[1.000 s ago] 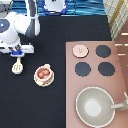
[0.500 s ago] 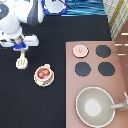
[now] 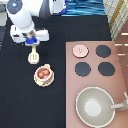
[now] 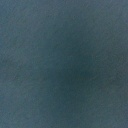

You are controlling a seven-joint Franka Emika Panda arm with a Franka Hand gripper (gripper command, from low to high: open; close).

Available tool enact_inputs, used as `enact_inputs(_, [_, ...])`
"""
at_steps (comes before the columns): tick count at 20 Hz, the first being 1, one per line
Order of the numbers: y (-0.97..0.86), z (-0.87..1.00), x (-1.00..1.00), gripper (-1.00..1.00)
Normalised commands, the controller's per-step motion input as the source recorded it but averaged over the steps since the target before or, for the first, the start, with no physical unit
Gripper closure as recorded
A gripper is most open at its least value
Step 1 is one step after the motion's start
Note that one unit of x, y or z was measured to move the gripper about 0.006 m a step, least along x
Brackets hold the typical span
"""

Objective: Take the lid off the pot, put the pot on the plate, and use the tool to push the pot to the front of the table.

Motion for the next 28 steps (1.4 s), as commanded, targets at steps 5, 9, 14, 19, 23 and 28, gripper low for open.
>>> enact_inputs(5, [0.51,-0.52,-0.82,1.00])
enact_inputs(9, [0.33,-0.46,-0.79,1.00])
enact_inputs(14, [0.15,-0.28,-0.67,1.00])
enact_inputs(19, [-0.05,-0.03,0.38,1.00])
enact_inputs(23, [0.00,-0.03,0.83,1.00])
enact_inputs(28, [0.00,0.00,0.95,1.00])
